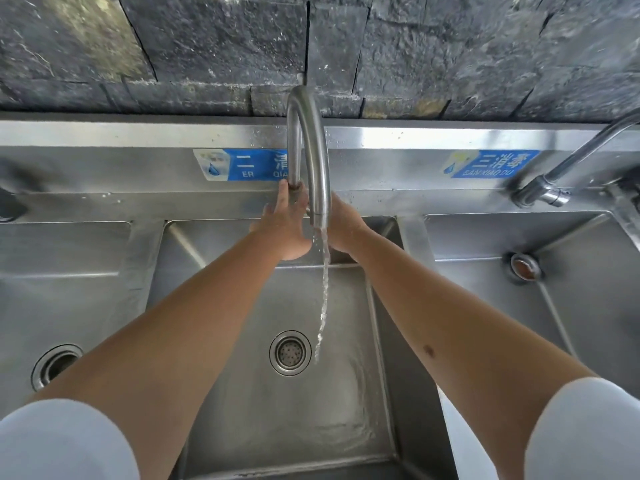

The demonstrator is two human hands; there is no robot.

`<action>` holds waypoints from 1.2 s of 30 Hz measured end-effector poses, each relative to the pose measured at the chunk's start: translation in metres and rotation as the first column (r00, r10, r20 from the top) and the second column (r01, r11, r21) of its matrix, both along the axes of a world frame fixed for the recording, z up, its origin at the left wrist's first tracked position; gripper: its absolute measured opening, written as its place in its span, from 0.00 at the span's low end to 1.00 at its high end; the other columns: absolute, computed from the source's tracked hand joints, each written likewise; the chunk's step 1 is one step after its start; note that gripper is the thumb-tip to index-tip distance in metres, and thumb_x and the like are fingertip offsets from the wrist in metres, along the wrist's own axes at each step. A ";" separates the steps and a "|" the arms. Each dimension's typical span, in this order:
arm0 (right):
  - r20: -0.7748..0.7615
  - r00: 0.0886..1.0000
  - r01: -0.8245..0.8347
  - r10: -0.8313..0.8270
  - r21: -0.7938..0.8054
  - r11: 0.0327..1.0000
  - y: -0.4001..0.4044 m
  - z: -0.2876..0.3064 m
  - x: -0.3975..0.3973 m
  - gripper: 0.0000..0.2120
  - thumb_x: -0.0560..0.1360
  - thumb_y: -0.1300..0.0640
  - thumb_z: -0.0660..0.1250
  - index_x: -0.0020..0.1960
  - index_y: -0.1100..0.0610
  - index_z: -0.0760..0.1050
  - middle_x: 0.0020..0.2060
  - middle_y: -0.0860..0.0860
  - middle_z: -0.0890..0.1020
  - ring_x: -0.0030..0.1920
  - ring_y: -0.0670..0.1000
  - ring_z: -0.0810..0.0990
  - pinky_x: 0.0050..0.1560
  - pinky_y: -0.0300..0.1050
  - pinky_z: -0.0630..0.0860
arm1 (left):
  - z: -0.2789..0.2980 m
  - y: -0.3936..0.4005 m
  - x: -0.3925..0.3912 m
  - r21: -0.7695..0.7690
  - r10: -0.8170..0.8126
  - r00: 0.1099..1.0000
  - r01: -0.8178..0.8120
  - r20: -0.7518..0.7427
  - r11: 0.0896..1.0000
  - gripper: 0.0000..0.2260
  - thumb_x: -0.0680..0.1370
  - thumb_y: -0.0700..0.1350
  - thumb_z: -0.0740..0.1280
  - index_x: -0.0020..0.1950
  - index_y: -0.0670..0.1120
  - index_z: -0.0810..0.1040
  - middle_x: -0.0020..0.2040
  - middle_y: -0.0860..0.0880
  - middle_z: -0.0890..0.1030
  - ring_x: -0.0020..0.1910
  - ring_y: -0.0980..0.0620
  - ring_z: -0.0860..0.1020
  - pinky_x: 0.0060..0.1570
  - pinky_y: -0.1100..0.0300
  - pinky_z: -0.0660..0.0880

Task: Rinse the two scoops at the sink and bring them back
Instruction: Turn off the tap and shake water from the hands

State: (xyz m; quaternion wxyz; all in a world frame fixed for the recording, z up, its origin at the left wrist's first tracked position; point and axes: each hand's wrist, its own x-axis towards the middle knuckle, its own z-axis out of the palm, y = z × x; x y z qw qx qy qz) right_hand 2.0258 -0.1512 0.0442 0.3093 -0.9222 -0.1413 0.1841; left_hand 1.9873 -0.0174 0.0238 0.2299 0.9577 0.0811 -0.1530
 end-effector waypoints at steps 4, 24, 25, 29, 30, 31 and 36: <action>-0.056 0.994 -0.096 0.089 -0.150 0.984 -0.010 0.002 -0.033 0.33 0.75 0.63 0.64 0.77 0.50 0.57 0.59 0.57 0.78 0.43 0.53 0.81 0.39 0.40 0.76 | 0.004 -0.022 -0.040 0.162 -0.073 0.997 0.067 0.033 0.984 0.42 0.73 0.53 0.66 0.77 0.58 0.41 0.80 0.46 0.45 0.77 0.38 0.51 0.71 0.36 0.60; -0.181 0.962 -0.263 0.204 -0.421 0.868 -0.092 0.006 -0.242 0.51 0.67 0.26 0.60 0.77 0.41 0.34 0.78 0.47 0.32 0.79 0.56 0.36 0.75 0.65 0.47 | 0.012 -0.046 -0.281 0.209 0.006 0.996 0.012 -0.084 0.978 0.36 0.72 0.71 0.45 0.76 0.60 0.36 0.80 0.48 0.37 0.78 0.42 0.41 0.74 0.39 0.47; -0.162 0.958 -0.284 0.235 -0.447 0.848 -0.094 0.005 -0.246 0.52 0.67 0.26 0.60 0.77 0.41 0.33 0.78 0.47 0.31 0.79 0.56 0.35 0.75 0.65 0.46 | 0.013 -0.045 -0.287 0.208 0.023 0.996 -0.004 -0.089 0.978 0.37 0.72 0.71 0.44 0.76 0.60 0.37 0.80 0.48 0.38 0.78 0.42 0.41 0.74 0.39 0.47; -0.124 0.965 -0.262 0.232 -0.499 0.826 -0.103 -0.002 -0.256 0.51 0.66 0.26 0.58 0.77 0.40 0.32 0.77 0.46 0.30 0.79 0.55 0.35 0.76 0.66 0.45 | 0.014 -0.045 -0.293 0.215 0.011 0.998 0.001 -0.056 0.977 0.38 0.69 0.74 0.42 0.76 0.61 0.36 0.79 0.48 0.37 0.78 0.43 0.40 0.74 0.40 0.46; -0.123 0.968 -0.250 0.218 -0.508 0.825 -0.105 -0.003 -0.259 0.50 0.67 0.25 0.58 0.77 0.40 0.32 0.77 0.46 0.30 0.79 0.55 0.35 0.76 0.66 0.45 | 0.013 -0.046 -0.293 0.219 -0.003 0.999 0.013 -0.046 0.976 0.39 0.69 0.74 0.42 0.76 0.61 0.36 0.79 0.48 0.37 0.78 0.43 0.40 0.74 0.40 0.47; -0.121 0.971 -0.241 0.208 -0.513 0.824 -0.108 -0.005 -0.262 0.50 0.67 0.25 0.57 0.76 0.39 0.32 0.77 0.46 0.30 0.79 0.55 0.35 0.75 0.66 0.45 | 0.012 -0.048 -0.293 0.219 -0.015 0.999 0.022 -0.036 0.975 0.39 0.69 0.75 0.42 0.76 0.61 0.36 0.79 0.48 0.37 0.78 0.43 0.40 0.73 0.39 0.47; -0.134 0.981 -0.188 0.138 -0.504 0.843 -0.132 -0.007 -0.274 0.49 0.66 0.25 0.57 0.76 0.38 0.32 0.77 0.45 0.31 0.79 0.55 0.35 0.75 0.65 0.44 | 0.008 -0.061 -0.284 0.190 -0.050 0.999 0.050 -0.007 0.980 0.40 0.68 0.75 0.44 0.76 0.61 0.39 0.80 0.48 0.38 0.78 0.42 0.42 0.73 0.39 0.50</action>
